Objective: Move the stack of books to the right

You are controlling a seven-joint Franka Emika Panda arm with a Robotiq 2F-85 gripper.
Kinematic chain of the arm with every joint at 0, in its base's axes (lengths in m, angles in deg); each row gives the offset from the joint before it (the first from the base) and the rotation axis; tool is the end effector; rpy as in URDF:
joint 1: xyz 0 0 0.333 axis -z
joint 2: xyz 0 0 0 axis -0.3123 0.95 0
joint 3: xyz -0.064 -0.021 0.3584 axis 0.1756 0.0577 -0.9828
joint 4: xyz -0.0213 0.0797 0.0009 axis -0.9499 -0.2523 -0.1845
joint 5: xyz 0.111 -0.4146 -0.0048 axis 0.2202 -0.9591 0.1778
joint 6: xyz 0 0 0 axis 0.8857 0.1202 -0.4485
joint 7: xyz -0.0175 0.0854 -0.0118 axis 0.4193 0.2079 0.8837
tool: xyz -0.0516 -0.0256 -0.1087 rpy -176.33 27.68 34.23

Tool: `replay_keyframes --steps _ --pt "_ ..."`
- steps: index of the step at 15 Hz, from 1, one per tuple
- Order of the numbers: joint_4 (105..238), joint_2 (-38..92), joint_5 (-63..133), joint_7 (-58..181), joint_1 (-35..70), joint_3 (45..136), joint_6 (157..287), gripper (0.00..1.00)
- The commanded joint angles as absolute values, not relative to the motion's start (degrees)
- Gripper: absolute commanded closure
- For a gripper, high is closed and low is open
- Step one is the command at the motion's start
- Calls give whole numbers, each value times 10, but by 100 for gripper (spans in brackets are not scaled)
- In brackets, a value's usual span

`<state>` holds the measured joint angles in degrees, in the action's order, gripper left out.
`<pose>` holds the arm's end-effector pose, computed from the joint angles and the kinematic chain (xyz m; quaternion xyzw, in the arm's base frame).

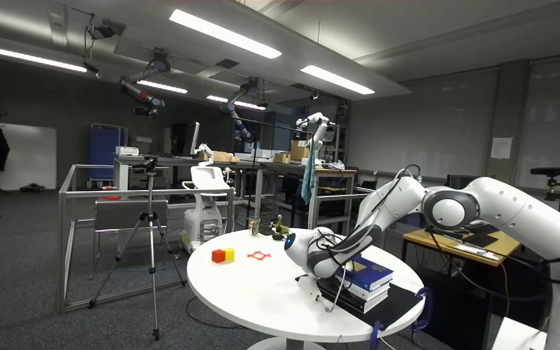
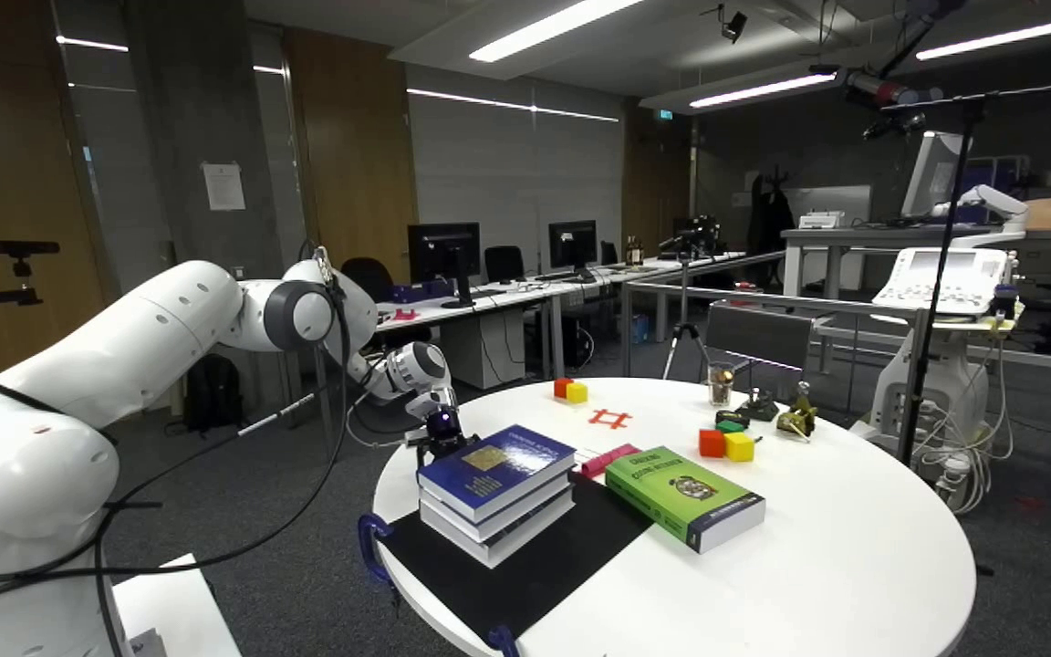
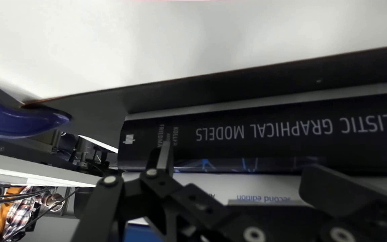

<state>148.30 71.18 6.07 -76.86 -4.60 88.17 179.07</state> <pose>0.7111 0.2148 0.0981 0.5273 -0.7435 0.2242 0.3448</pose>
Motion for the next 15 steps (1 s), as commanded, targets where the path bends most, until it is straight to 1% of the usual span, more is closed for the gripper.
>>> replay_keyframes --steps 1,15 --pt "1519 695 80 -767 -41 898 1791 0" --pt "1531 693 92 -767 -38 912 1793 0"
